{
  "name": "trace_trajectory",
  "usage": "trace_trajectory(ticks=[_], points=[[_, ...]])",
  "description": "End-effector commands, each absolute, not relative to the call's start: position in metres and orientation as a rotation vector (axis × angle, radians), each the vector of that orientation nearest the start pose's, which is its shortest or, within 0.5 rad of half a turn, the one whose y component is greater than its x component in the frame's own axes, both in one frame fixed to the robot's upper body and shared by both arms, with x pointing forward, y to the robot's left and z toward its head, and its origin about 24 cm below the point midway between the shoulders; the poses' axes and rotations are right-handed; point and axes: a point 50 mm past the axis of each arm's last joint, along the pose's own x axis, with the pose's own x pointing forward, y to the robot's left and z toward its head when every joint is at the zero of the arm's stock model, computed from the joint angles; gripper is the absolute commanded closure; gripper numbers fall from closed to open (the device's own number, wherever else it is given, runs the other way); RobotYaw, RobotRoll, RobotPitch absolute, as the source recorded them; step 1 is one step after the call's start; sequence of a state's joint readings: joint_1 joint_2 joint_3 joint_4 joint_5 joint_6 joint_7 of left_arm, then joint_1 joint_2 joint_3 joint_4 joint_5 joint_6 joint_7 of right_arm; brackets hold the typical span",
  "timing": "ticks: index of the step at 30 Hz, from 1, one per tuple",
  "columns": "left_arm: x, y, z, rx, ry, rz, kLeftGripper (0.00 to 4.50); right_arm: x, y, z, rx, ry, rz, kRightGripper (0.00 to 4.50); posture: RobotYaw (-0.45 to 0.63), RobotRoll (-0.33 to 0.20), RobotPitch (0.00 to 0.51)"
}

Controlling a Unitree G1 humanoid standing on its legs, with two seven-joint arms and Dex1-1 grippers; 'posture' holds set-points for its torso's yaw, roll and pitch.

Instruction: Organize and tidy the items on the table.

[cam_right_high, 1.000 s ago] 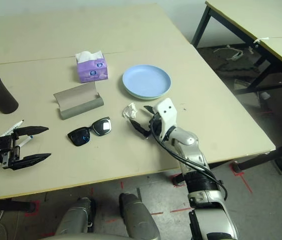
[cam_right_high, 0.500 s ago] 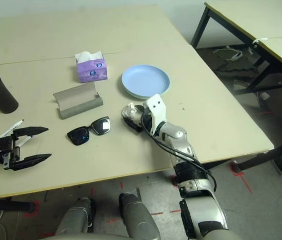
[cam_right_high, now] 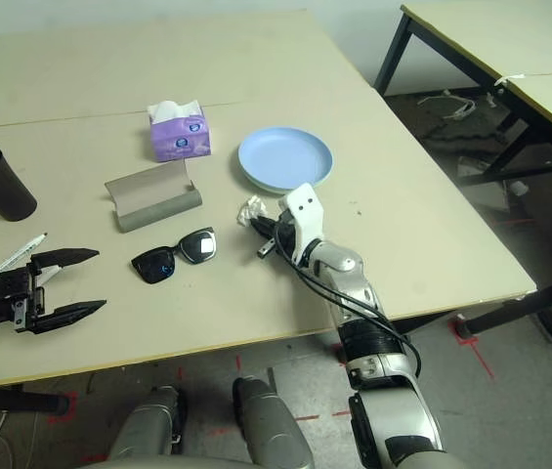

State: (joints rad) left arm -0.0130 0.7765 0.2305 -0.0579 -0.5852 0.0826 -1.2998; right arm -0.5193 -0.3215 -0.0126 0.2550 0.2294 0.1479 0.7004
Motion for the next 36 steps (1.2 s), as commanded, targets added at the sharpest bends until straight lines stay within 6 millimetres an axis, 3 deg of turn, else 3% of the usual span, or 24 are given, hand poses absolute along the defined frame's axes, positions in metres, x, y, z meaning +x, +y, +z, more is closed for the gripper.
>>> trace_trajectory(ticks=[1, 9, 13, 16, 18, 22, 27, 30, 33, 35, 36], points=[[0.219, 0.264, 0.129, 0.239, 0.043, -1.149, 0.00, 0.336, -0.161, 0.161, -0.087, -0.161, 0.715, 4.46, -0.07, 0.000, 0.162], [0.224, 0.262, 0.130, 0.249, 0.026, -1.148, 0.00, 0.379, -0.173, 0.184, -0.227, -0.170, 0.464, 4.46, -0.07, 0.000, 0.157], [0.222, 0.259, 0.128, 0.254, 0.029, -1.158, 0.00, 0.400, -0.171, 0.184, -0.256, -0.120, 0.356, 4.46, -0.06, 0.000, 0.157], [0.220, 0.259, 0.128, 0.253, 0.027, -1.147, 0.00, 0.404, -0.169, 0.185, -0.255, -0.119, 0.350, 3.79, -0.05, 0.000, 0.161], [0.218, 0.261, 0.128, 0.255, 0.028, -1.138, 0.00, 0.404, -0.168, 0.185, -0.252, -0.122, 0.358, 3.10, -0.05, 0.000, 0.161], [0.217, 0.263, 0.127, 0.247, 0.026, -1.118, 0.00, 0.395, -0.179, 0.175, -0.293, -0.085, 0.399, 1.71, -0.05, 0.000, 0.165], [0.216, 0.260, 0.125, 0.231, 0.025, -1.128, 0.00, 0.369, -0.208, 0.166, -0.401, 0.002, 0.389, 0.02, -0.06, 0.000, 0.167], [0.216, 0.261, 0.123, 0.228, 0.033, -1.132, 0.00, 0.351, -0.215, 0.171, -0.366, 0.062, 0.408, 0.02, -0.09, 0.000, 0.168], [0.217, 0.264, 0.124, 0.228, 0.038, -1.136, 0.00, 0.331, -0.191, 0.196, -0.458, 0.076, 0.553, 0.02, -0.11, 0.000, 0.169], [0.218, 0.267, 0.125, 0.236, 0.045, -1.139, 0.00, 0.320, -0.164, 0.211, -0.755, 0.007, 0.700, 0.02, -0.12, 0.000, 0.169], [0.217, 0.269, 0.125, 0.239, 0.050, -1.144, 0.00, 0.311, -0.140, 0.212, -0.926, 0.010, 0.874, 0.02, -0.12, 0.000, 0.169]])
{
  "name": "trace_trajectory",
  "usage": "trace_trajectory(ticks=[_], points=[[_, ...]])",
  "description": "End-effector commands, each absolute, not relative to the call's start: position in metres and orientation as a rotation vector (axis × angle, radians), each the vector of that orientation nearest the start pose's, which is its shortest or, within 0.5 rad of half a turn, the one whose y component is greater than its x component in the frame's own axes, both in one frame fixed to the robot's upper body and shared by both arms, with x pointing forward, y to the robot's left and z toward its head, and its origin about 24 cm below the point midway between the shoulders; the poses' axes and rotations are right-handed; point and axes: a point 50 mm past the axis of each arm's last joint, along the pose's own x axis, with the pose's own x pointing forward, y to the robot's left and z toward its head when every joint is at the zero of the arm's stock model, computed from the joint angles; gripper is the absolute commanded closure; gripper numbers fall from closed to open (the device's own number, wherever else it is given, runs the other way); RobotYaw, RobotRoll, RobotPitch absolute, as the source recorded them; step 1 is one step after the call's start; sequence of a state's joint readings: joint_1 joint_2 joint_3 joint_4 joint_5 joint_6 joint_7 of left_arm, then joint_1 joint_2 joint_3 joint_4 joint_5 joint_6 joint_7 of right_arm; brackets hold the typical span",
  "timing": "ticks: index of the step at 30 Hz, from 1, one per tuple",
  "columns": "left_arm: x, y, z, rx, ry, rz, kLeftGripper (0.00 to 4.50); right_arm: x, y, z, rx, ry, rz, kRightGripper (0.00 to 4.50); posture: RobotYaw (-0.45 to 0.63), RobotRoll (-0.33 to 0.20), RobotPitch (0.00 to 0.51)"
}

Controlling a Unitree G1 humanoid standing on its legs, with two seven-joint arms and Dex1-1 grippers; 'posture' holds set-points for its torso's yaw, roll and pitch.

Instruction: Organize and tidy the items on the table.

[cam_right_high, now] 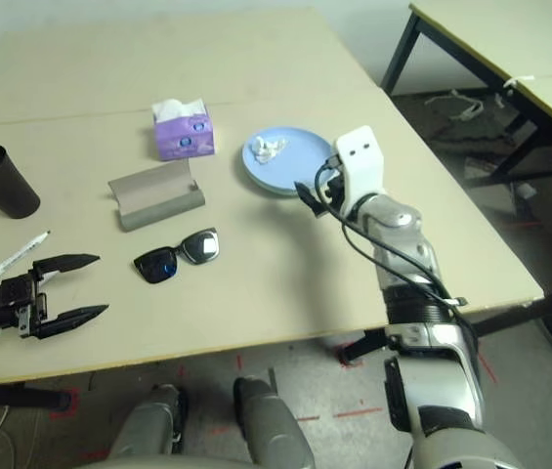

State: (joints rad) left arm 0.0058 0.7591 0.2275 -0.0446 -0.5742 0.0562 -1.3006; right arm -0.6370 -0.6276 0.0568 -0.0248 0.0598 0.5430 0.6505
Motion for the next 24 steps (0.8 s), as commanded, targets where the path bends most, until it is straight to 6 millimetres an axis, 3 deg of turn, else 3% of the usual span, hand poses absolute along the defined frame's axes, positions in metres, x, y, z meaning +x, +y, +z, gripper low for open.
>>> trace_trajectory(ticks=[1, 3, 7, 14, 18, 24], points=[[0.216, 0.269, 0.126, 0.241, 0.054, -1.147, 0.00, 0.304, -0.127, 0.210, -1.036, 0.028, 0.992, 0.02, -0.12, 0.000, 0.168], [0.215, 0.271, 0.126, 0.246, 0.060, -1.151, 0.00, 0.294, -0.101, 0.210, -1.114, 0.053, 1.160, 0.02, -0.12, 0.000, 0.169], [0.215, 0.274, 0.128, 0.255, 0.064, -1.144, 0.00, 0.286, -0.060, 0.214, -1.144, 0.040, 1.328, 0.02, -0.11, 0.000, 0.166], [0.212, 0.272, 0.128, 0.257, 0.059, -1.131, 0.00, 0.296, -0.002, 0.221, -1.071, 0.051, 1.418, 0.02, -0.08, 0.000, 0.164], [0.211, 0.272, 0.125, 0.270, 0.064, -1.121, 0.00, 0.304, 0.011, 0.217, -1.062, 0.086, 1.409, 0.02, -0.08, 0.000, 0.164], [0.215, 0.274, 0.126, 0.282, 0.049, -1.089, 0.00, 0.312, 0.010, 0.200, -1.141, 0.202, 1.426, 0.02, -0.08, 0.000, 0.161]])
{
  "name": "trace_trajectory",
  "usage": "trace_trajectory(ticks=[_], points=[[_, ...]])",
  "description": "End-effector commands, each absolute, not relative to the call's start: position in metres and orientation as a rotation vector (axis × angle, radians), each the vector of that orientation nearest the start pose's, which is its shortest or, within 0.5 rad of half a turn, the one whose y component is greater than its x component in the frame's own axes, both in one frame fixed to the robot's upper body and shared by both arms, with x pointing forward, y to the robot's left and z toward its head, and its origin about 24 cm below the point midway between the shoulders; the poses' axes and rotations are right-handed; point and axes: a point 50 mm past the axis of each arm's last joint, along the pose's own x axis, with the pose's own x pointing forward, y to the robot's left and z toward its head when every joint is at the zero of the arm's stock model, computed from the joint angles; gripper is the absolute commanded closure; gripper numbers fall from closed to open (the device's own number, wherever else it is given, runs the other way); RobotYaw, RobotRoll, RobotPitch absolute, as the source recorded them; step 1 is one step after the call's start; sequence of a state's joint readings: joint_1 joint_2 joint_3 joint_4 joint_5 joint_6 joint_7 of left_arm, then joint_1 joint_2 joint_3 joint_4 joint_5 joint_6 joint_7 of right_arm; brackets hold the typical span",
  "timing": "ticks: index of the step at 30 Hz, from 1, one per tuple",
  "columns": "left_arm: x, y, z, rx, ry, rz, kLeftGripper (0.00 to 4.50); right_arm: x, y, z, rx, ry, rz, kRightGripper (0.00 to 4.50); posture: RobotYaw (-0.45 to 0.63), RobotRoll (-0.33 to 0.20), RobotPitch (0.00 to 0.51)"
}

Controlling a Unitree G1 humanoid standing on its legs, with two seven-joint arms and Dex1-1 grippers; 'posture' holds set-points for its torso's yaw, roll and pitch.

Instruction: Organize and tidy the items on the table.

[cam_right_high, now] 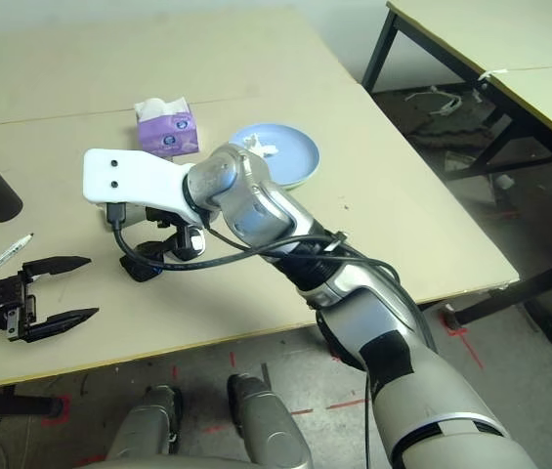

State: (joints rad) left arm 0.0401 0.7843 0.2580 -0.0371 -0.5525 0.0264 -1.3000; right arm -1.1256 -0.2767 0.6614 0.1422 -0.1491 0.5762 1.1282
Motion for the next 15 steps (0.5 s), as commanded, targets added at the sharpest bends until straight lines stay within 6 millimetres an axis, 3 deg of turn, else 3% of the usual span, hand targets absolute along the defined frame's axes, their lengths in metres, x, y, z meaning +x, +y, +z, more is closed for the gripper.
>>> trace_trajectory(ticks=[1, 15], points=[[0.215, 0.274, 0.126, 0.282, 0.049, -1.091, 0.00, 0.313, 0.010, 0.197, -1.159, 0.217, 1.429, 0.02, -0.07, 0.000, 0.161], [0.210, 0.263, 0.125, 0.235, 0.021, -1.072, 0.00, 0.317, 0.018, 0.175, -1.313, 0.206, 1.495, 0.02, -0.04, 0.000, 0.169]])
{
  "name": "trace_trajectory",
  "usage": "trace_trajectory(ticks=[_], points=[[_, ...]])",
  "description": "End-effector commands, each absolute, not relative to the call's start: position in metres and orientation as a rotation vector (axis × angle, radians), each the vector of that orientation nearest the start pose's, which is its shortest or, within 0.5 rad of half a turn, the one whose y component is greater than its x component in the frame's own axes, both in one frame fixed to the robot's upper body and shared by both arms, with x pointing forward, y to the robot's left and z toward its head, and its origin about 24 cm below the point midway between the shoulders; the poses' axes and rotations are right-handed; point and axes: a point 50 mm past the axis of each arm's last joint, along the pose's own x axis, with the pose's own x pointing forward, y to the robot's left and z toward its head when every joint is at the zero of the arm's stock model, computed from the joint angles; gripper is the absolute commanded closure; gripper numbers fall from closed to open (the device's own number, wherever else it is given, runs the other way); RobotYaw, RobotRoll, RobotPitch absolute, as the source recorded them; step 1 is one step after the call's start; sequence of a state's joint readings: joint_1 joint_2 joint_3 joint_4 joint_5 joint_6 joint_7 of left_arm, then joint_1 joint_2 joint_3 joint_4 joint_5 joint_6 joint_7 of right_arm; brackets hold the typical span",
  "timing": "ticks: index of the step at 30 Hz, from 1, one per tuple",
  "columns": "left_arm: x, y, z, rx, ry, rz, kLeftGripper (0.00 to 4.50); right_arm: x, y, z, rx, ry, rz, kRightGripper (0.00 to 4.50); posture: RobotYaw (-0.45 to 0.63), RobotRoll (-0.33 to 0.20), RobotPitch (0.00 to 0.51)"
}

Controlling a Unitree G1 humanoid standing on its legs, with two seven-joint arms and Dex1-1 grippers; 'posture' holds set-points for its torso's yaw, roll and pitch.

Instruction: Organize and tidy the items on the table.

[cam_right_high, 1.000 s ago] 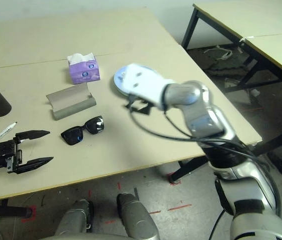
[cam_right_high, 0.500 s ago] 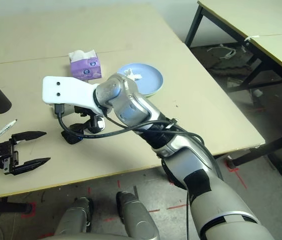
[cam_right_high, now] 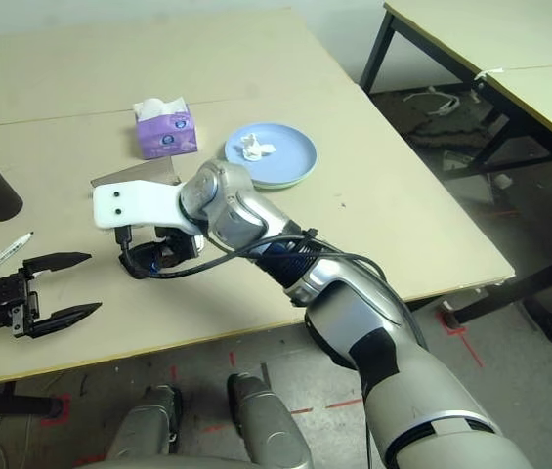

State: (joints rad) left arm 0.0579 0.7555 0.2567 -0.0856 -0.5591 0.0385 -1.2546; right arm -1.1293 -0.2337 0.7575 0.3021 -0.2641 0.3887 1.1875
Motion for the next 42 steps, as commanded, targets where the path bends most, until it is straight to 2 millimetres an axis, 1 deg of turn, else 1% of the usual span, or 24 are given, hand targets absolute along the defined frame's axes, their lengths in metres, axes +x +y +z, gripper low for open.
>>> trace_trajectory(ticks=[1, 6, 10, 16, 23, 29, 32, 36, 37, 38, 40, 42], points=[[0.210, 0.264, 0.125, 0.237, 0.021, -1.067, 0.00, 0.318, 0.018, 0.174, -1.320, 0.205, 1.496, 0.02, -0.03, 0.000, 0.169], [0.207, 0.266, 0.127, 0.244, 0.021, -1.053, 0.00, 0.323, 0.020, 0.172, -1.336, 0.196, 1.495, 0.02, -0.02, 0.000, 0.168], [0.205, 0.265, 0.126, 0.246, 0.024, -1.050, 0.00, 0.327, 0.016, 0.167, -1.369, 0.211, 1.498, 0.02, -0.01, 0.000, 0.168], [0.204, 0.263, 0.124, 0.246, 0.026, -1.055, 0.00, 0.331, 0.013, 0.165, -1.374, 0.223, 1.492, 0.02, -0.01, 0.000, 0.173], [0.205, 0.265, 0.123, 0.250, 0.033, -1.057, 0.00, 0.333, 0.006, 0.158, -1.382, 0.258, 1.491, 0.02, -0.02, 0.000, 0.174], [0.207, 0.266, 0.124, 0.259, 0.034, -1.064, 0.00, 0.333, 0.010, 0.161, -1.374, 0.238, 1.488, 0.02, -0.02, 0.000, 0.170], [0.206, 0.265, 0.123, 0.260, 0.035, -1.065, 0.00, 0.330, 0.012, 0.161, -1.375, 0.226, 1.502, 0.64, -0.01, 0.000, 0.173], [0.204, 0.263, 0.122, 0.258, 0.034, -1.068, 0.00, 0.327, 0.013, 0.158, -1.370, 0.226, 1.519, 2.01, -0.01, 0.000, 0.171], [0.203, 0.263, 0.122, 0.257, 0.034, -1.068, 0.00, 0.326, 0.012, 0.158, -1.368, 0.226, 1.523, 2.44, 0.00, 0.000, 0.170], [0.202, 0.262, 0.121, 0.256, 0.032, -1.068, 0.00, 0.326, 0.012, 0.158, -1.363, 0.227, 1.526, 2.75, 0.00, 0.000, 0.169], [0.202, 0.261, 0.122, 0.254, 0.027, -1.066, 0.00, 0.325, 0.011, 0.159, -1.351, 0.226, 1.535, 3.41, 0.00, 0.000, 0.166], [0.202, 0.261, 0.123, 0.255, 0.019, -1.062, 0.00, 0.323, 0.011, 0.162, -1.338, 0.219, 1.551, 4.20, 0.01, 0.000, 0.164]])
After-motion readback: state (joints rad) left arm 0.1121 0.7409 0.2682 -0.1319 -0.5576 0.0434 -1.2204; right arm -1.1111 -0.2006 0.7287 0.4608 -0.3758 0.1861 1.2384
